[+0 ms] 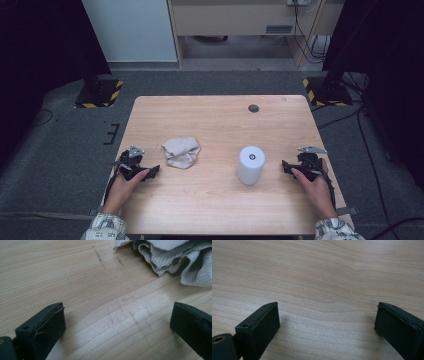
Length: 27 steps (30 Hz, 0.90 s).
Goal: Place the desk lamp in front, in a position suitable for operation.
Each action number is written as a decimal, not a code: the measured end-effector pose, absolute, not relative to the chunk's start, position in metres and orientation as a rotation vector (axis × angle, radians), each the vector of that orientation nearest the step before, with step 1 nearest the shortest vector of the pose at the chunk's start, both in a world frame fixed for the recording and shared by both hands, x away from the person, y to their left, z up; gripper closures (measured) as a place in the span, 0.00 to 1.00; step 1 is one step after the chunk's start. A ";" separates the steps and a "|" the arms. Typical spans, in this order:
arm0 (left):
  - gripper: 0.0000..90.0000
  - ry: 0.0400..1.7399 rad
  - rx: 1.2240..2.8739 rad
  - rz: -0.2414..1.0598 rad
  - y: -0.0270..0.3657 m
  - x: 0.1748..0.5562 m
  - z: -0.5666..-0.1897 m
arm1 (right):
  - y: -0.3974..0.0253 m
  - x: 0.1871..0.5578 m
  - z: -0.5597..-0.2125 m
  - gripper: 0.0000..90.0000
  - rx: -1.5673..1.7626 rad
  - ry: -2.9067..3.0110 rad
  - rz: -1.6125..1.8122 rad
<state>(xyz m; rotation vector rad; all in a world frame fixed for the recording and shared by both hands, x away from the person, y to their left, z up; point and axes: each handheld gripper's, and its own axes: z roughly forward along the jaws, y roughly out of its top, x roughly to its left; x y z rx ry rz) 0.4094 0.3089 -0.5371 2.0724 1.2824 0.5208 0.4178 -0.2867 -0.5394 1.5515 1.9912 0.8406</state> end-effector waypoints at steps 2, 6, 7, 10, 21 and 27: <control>0.00 1.283 2.072 0.521 0.309 0.409 -0.537 | -0.287 0.418 -0.539 0.07 1.552 1.991 0.841; 0.00 1.283 2.072 0.521 0.309 0.409 -0.537 | -0.287 0.418 -0.539 0.07 1.552 1.991 0.840; 0.00 1.283 2.072 0.521 0.309 0.409 -0.537 | -0.287 0.418 -0.539 0.07 1.552 1.991 0.840; 0.00 1.283 2.072 0.521 0.309 0.409 -0.537 | -0.287 0.418 -0.539 0.07 1.552 1.992 0.840; 0.00 1.283 2.072 0.521 0.309 0.409 -0.537 | -0.284 0.412 -0.536 0.06 1.533 2.028 0.852; 0.00 1.283 2.072 0.521 0.309 0.409 -0.537 | -0.281 0.402 -0.525 0.06 1.502 2.036 0.905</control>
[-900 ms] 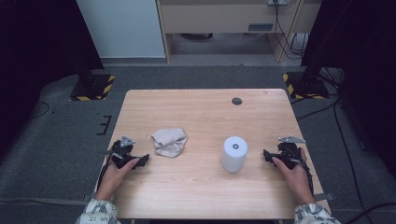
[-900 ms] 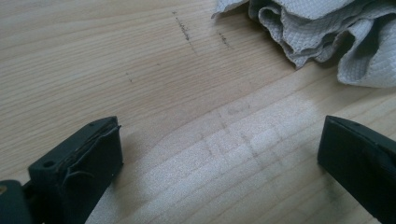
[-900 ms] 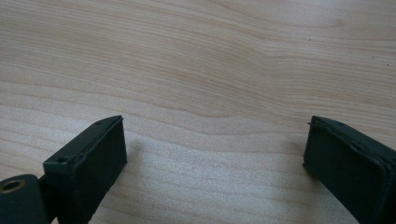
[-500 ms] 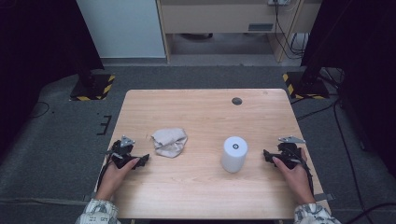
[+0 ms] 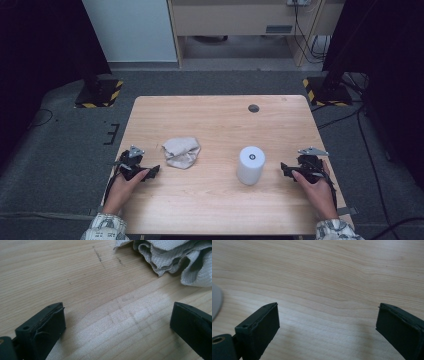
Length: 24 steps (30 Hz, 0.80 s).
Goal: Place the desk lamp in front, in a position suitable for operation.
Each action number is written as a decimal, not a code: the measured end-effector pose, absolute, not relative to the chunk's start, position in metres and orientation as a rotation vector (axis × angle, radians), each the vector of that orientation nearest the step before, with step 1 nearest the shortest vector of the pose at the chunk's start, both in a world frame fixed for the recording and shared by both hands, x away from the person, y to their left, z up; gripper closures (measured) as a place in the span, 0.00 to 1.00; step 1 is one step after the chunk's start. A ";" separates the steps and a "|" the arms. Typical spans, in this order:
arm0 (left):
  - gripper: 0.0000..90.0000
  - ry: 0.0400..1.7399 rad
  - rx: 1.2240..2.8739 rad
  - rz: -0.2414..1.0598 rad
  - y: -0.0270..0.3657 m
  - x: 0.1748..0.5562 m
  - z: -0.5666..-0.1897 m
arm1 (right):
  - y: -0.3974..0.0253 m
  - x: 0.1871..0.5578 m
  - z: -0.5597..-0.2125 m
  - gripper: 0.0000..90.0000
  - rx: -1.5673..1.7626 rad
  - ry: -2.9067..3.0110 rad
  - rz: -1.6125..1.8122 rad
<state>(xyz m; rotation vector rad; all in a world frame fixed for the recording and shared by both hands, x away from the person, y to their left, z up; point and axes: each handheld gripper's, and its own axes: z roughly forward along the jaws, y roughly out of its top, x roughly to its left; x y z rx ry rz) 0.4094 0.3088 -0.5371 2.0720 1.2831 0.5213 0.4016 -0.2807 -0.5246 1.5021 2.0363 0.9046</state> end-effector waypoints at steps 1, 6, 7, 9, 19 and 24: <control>0.00 1.283 2.072 0.521 0.309 0.409 -0.537 | -0.279 0.399 -0.522 0.06 1.494 2.039 0.916; 0.00 1.283 2.072 0.521 0.309 0.409 -0.537 | -0.266 0.385 -0.510 0.05 1.395 2.116 0.988; 0.00 1.283 2.072 0.521 0.309 0.409 -0.537 | -0.263 0.383 -0.509 0.05 1.382 2.137 0.992; 0.00 1.284 2.072 0.522 0.309 0.409 -0.537 | -0.256 0.379 -0.506 0.06 1.352 2.173 1.002; 0.00 1.285 2.071 0.522 0.309 0.409 -0.537 | -0.230 0.361 -0.488 0.06 1.174 2.297 1.109; 0.00 1.285 2.071 0.522 0.309 0.409 -0.537 | -0.218 0.355 -0.483 0.05 1.091 2.327 1.170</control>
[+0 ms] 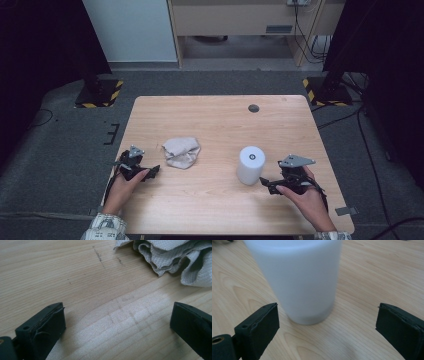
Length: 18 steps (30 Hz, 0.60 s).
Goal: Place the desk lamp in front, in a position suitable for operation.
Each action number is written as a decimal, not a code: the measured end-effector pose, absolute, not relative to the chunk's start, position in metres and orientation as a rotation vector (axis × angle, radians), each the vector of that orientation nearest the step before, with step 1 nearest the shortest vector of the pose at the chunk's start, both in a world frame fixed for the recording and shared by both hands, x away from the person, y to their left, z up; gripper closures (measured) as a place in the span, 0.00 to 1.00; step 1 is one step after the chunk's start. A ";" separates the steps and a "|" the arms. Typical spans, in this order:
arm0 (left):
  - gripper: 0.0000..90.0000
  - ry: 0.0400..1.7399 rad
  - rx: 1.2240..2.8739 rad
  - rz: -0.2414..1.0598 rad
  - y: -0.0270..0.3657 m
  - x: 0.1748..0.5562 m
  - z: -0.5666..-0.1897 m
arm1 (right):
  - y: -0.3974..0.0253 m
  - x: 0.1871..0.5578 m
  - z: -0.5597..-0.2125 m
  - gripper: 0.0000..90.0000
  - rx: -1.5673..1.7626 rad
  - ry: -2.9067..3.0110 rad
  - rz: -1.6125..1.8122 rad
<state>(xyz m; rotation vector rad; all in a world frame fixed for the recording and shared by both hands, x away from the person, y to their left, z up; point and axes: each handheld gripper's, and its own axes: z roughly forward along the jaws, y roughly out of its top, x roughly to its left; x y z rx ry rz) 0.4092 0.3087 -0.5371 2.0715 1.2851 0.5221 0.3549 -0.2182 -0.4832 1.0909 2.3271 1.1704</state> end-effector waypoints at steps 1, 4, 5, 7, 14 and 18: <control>0.00 1.285 2.071 0.522 0.309 0.409 -0.537 | -0.216 0.355 -0.482 0.05 1.080 2.322 1.178; 0.00 1.285 2.071 0.522 0.309 0.409 -0.537 | -0.211 0.356 -0.479 0.05 1.057 2.329 1.198; 0.00 1.285 2.071 0.522 0.309 0.409 -0.537 | -0.210 0.357 -0.478 0.05 1.049 2.329 1.201; 0.00 1.285 2.071 0.522 0.309 0.409 -0.537 | -0.206 0.359 -0.475 0.05 1.044 2.334 1.233; 0.00 1.286 2.070 0.523 0.308 0.409 -0.537 | -0.189 0.370 -0.467 0.05 0.996 2.347 1.282; 0.00 1.288 2.070 0.524 0.308 0.410 -0.537 | -0.178 0.377 -0.467 0.04 0.984 2.360 1.280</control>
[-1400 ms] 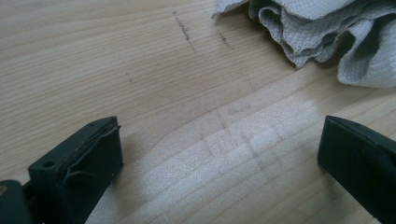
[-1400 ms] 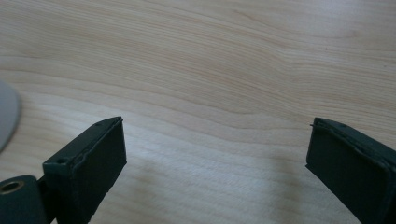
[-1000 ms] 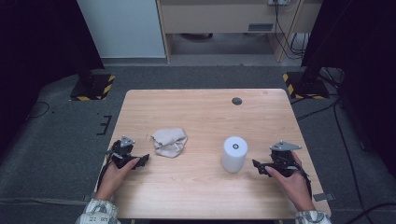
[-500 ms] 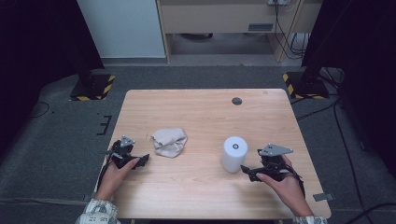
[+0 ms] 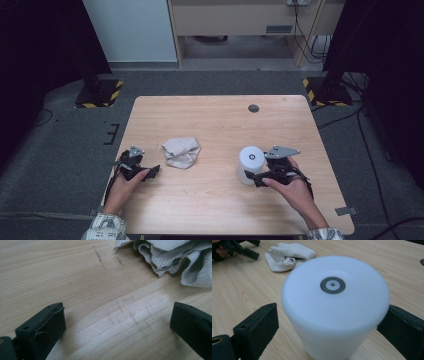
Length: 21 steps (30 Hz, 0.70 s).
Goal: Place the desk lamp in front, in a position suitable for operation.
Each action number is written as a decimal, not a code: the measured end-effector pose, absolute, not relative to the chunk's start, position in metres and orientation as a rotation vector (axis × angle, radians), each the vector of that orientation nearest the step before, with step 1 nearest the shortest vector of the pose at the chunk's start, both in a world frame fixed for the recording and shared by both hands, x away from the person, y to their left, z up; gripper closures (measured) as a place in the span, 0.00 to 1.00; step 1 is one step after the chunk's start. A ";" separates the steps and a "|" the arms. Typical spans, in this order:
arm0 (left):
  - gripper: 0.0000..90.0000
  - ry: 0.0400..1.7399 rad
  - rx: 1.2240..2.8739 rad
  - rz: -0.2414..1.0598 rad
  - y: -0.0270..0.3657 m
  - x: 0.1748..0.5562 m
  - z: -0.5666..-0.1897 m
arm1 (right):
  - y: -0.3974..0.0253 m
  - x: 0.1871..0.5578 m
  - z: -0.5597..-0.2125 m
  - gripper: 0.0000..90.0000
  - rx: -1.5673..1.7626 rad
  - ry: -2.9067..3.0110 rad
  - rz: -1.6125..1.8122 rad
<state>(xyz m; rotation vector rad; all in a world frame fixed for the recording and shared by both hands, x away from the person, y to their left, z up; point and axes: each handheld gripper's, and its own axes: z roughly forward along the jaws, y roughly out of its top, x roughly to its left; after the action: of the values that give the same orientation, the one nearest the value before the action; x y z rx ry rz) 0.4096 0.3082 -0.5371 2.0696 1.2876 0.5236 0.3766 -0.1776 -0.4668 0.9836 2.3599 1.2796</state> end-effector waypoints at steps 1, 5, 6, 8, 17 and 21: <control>0.00 1.288 2.070 0.524 0.308 0.410 -0.537 | -0.176 0.379 -0.466 0.05 0.981 2.362 1.279; 0.00 1.289 2.069 0.524 0.308 0.410 -0.537 | -0.173 0.387 -0.466 0.05 0.991 2.345 1.289; 0.00 1.288 2.069 0.524 0.308 0.410 -0.537 | -0.172 0.388 -0.466 0.05 0.987 2.345 1.286; 0.00 1.288 2.069 0.524 0.308 0.410 -0.537 | -0.171 0.390 -0.466 0.05 0.988 2.353 1.283; 0.00 1.288 2.069 0.524 0.308 0.410 -0.537 | -0.161 0.381 -0.466 0.09 0.953 2.372 1.274; 0.00 1.288 2.069 0.524 0.308 0.410 -0.537 | -0.152 0.378 -0.465 0.09 0.934 2.391 1.278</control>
<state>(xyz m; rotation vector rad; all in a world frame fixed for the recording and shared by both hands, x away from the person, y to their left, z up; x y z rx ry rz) 0.4097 0.3081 -0.5371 2.0691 1.2881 0.5240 0.3777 -0.1519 -0.4654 0.9342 2.3905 1.2781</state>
